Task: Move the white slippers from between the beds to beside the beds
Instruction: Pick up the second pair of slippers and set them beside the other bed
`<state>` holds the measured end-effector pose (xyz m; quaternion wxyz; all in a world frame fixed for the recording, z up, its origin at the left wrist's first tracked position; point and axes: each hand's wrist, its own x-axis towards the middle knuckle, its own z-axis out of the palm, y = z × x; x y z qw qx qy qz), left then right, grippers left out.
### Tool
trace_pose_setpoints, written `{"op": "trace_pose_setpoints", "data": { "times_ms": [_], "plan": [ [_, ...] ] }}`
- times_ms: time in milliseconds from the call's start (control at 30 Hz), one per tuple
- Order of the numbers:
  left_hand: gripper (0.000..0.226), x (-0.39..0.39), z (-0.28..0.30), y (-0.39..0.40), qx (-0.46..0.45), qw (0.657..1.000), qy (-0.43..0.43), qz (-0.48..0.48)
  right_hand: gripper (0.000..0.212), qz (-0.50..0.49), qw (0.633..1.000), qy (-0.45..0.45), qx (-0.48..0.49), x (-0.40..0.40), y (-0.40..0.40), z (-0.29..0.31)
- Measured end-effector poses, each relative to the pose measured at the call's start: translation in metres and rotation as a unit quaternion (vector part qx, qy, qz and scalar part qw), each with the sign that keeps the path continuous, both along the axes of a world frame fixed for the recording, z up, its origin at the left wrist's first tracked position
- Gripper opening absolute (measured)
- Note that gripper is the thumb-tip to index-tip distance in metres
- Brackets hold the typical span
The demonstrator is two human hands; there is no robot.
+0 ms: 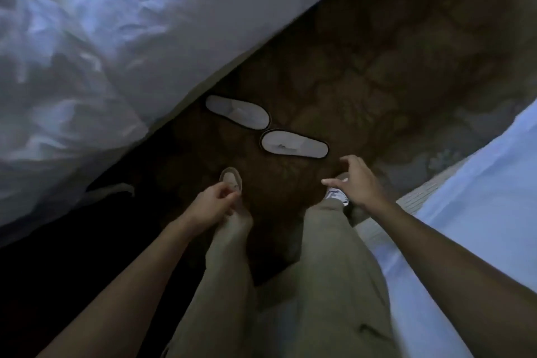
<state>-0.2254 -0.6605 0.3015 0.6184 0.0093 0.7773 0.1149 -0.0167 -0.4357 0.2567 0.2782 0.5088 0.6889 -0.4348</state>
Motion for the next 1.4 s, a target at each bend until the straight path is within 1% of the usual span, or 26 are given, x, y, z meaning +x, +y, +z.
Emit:
{"op": "trace_pose_setpoints", "data": {
  "times_ms": [133, 200, 267, 333, 400, 467, 533, 567, 633, 667, 767, 833, 900, 967, 1067, 1133, 1200, 1267, 1300, 1400],
  "plan": [
    [0.023, -0.010, -0.088, -0.006, 0.040, 0.992, -0.004, -0.116, 0.090, 0.067, 0.997, -0.028, 0.021, -0.019, -0.015, -0.108],
    [0.016, -0.021, -0.132, -0.015, 0.060, 0.984, -0.006, -0.165, 0.095, 0.090, 0.995, -0.021, 0.034, -0.029, -0.019, -0.165],
    [0.011, -0.033, -0.176, -0.025, 0.048, 0.983, -0.018, -0.179, 0.093, 0.076, 0.996, -0.019, 0.047, -0.038, -0.022, -0.216],
    [0.011, -0.044, -0.220, -0.039, 0.018, 0.986, -0.027, -0.166, 0.088, 0.077, 0.996, -0.019, 0.039, -0.050, -0.028, -0.264],
    [0.011, -0.056, -0.264, -0.051, 0.007, 0.985, -0.005, -0.173, 0.096, 0.123, 0.992, -0.005, 0.036, -0.063, -0.035, -0.310],
    [0.011, -0.064, -0.308, -0.057, -0.005, 0.983, -0.003, -0.185, 0.104, 0.138, 0.989, 0.017, 0.051, -0.072, -0.041, -0.352],
    [0.009, -0.068, -0.341, -0.054, -0.008, 0.980, 0.000, -0.199, 0.105, 0.137, 0.985, 0.041, 0.098, -0.073, -0.050, -0.387],
    [0.010, -0.068, -0.355, -0.053, -0.005, 0.980, 0.002, -0.201, 0.103, 0.140, 0.979, 0.055, 0.139, -0.073, -0.054, -0.400],
    [0.011, -0.067, -0.376, -0.046, -0.002, 0.984, 0.007, -0.181, 0.099, 0.156, 0.959, 0.074, 0.223, -0.070, -0.060, -0.421],
    [0.011, -0.064, -0.384, -0.040, 0.002, 0.985, 0.011, -0.171, 0.100, 0.162, 0.951, 0.075, 0.253, -0.067, -0.062, -0.426],
    [0.011, -0.055, -0.399, -0.027, 0.000, 0.984, 0.010, -0.179, 0.104, 0.174, 0.933, 0.039, 0.313, -0.059, -0.062, -0.426],
    [0.010, -0.046, -0.396, -0.017, 0.006, 0.982, -0.008, -0.186, 0.100, 0.166, 0.933, 0.002, 0.318, -0.054, -0.056, -0.417],
    [0.011, -0.036, -0.382, -0.009, 0.013, 0.981, -0.022, -0.194, 0.088, 0.140, 0.954, -0.012, 0.264, -0.051, -0.056, -0.403],
    [0.010, -0.027, -0.359, -0.003, 0.018, 0.979, -0.029, -0.203, 0.076, 0.099, 0.976, 0.001, 0.195, -0.048, -0.062, -0.379],
    [0.010, -0.021, -0.311, 0.005, 0.020, 0.968, -0.030, -0.250, 0.071, 0.008, 0.990, 0.006, 0.137, -0.041, -0.076, -0.326],
    [0.015, -0.025, -0.273, 0.014, 0.007, 0.960, -0.032, -0.279, 0.075, -0.085, 0.991, 0.005, 0.103, -0.039, -0.086, -0.284],
    [0.019, -0.035, -0.236, 0.027, 0.010, 0.954, -0.021, -0.300, 0.084, -0.192, 0.980, -0.006, 0.054, -0.038, -0.095, -0.244],
    [0.016, -0.051, -0.199, 0.041, 0.019, 0.951, 0.000, -0.308, 0.091, -0.278, 0.960, -0.004, 0.013, -0.039, -0.100, -0.205],
    [0.014, -0.060, -0.182, 0.049, 0.024, 0.951, 0.008, -0.308, 0.087, -0.307, 0.952, 0.006, -0.001, -0.039, -0.103, -0.188],
    [0.005, -0.093, -0.143, 0.069, 0.054, 0.949, 0.042, -0.308, 0.060, -0.352, 0.936, 0.026, 0.004, -0.039, -0.112, -0.142]
  ]
}}
